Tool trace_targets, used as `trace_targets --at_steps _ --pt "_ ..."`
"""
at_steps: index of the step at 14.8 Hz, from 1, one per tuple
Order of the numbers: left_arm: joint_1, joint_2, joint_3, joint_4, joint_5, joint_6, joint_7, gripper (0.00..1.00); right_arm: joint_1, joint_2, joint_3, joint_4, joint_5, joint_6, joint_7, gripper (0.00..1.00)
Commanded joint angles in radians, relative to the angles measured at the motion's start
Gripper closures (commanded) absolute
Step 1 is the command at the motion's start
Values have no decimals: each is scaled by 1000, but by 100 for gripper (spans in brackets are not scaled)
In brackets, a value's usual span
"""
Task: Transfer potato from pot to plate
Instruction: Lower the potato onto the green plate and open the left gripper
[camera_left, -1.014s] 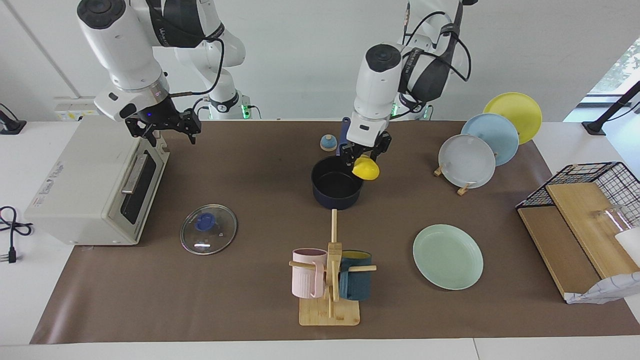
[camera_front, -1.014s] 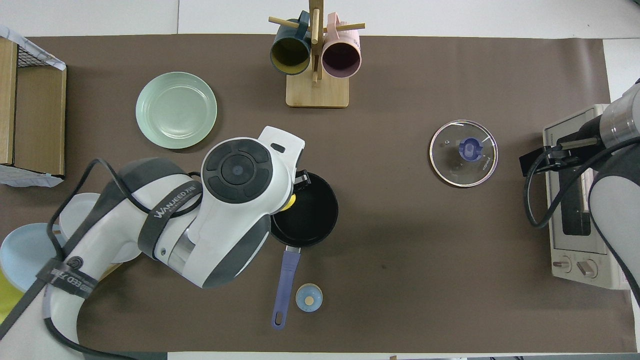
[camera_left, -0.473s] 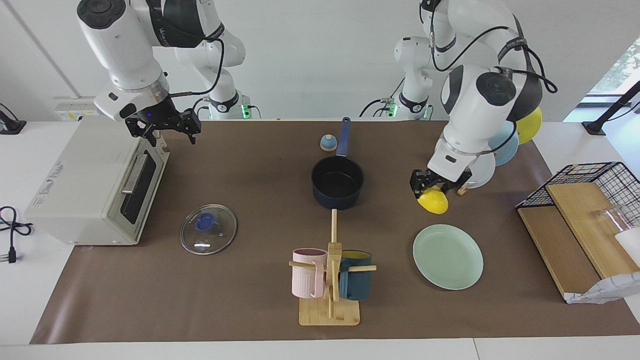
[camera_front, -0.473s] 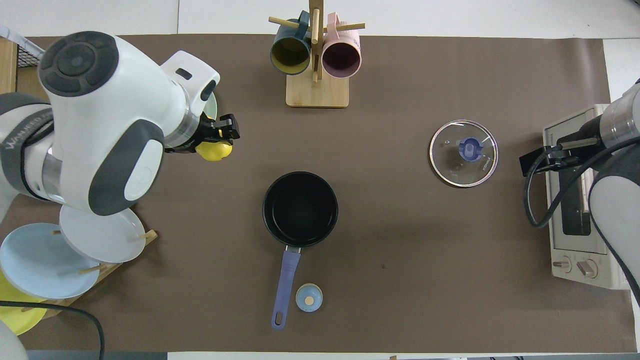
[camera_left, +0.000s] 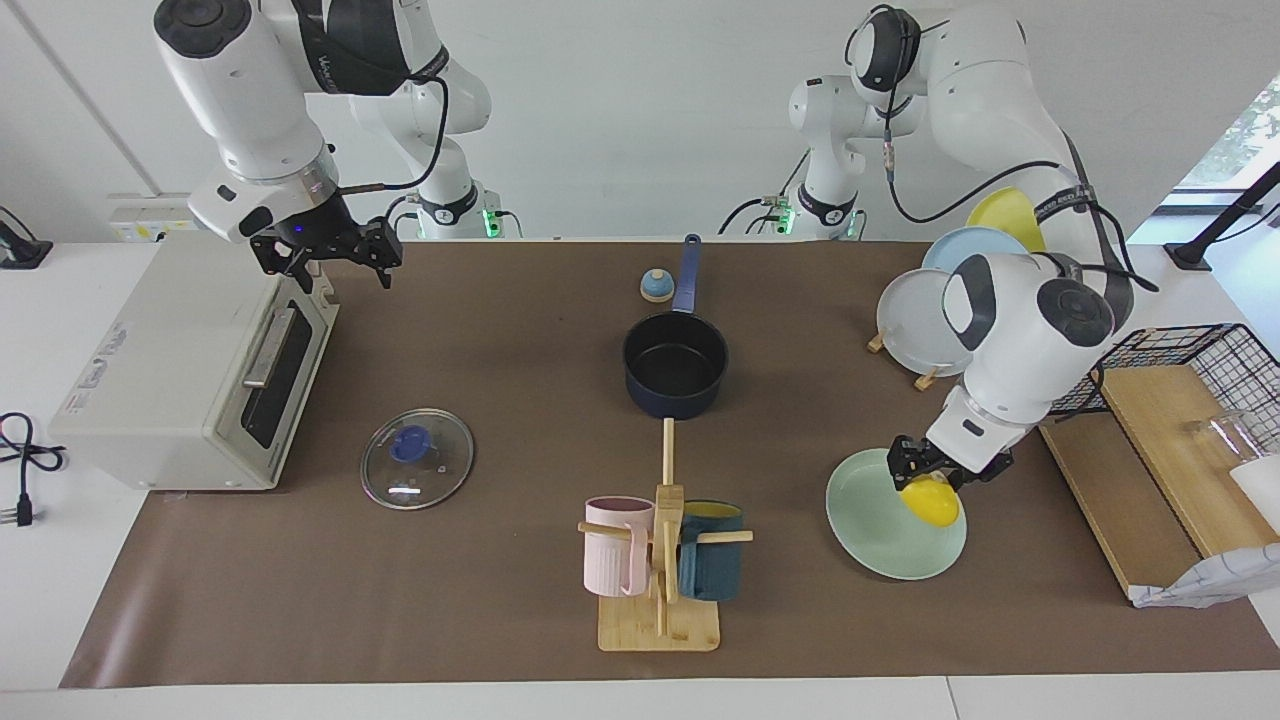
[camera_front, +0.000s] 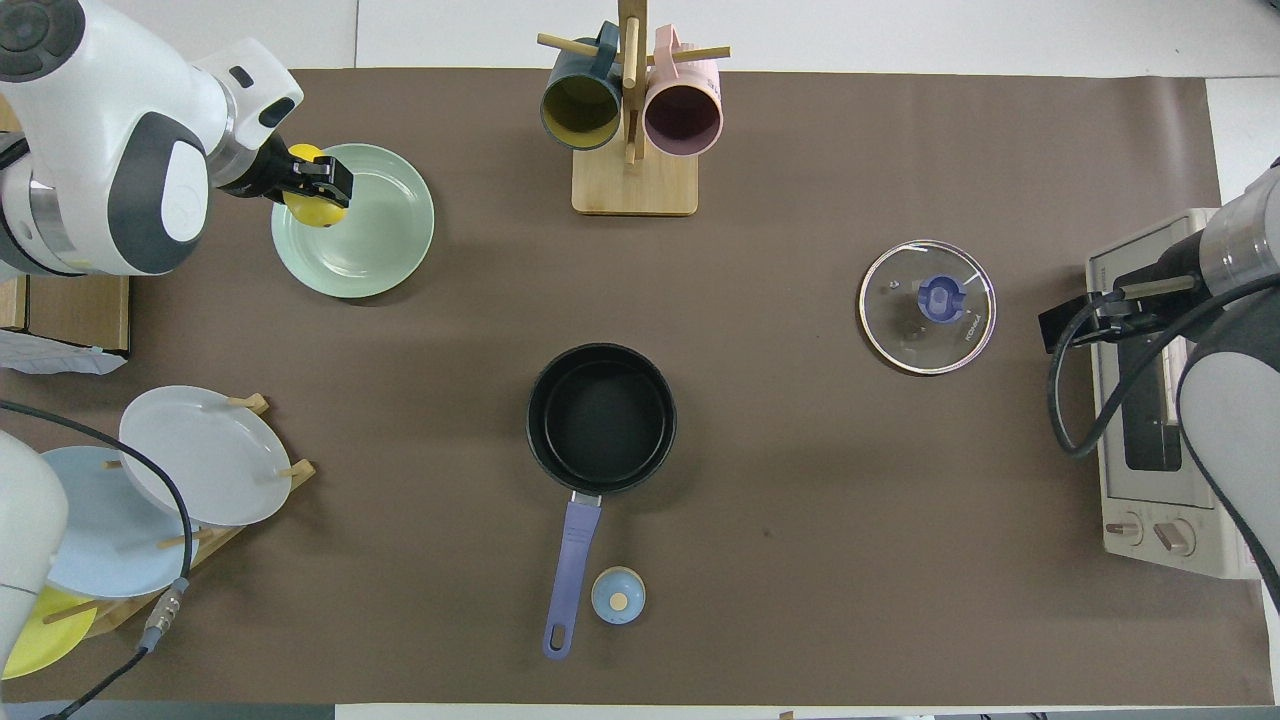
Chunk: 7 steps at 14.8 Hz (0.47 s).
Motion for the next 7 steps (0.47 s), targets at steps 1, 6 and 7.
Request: trace_targets --at_steps 1,6,7 --pt "12 63 -11 53 27 52 34 100 -19 -18 10 -18 25 11 8 0" --pt "-5 60 -11 -14 53 116 34 100 -19 -18 10 -18 25 11 8 0" --pt "-5 54 -11 -32 55 120 34 100 -19 -18 10 -18 25 11 8 0"
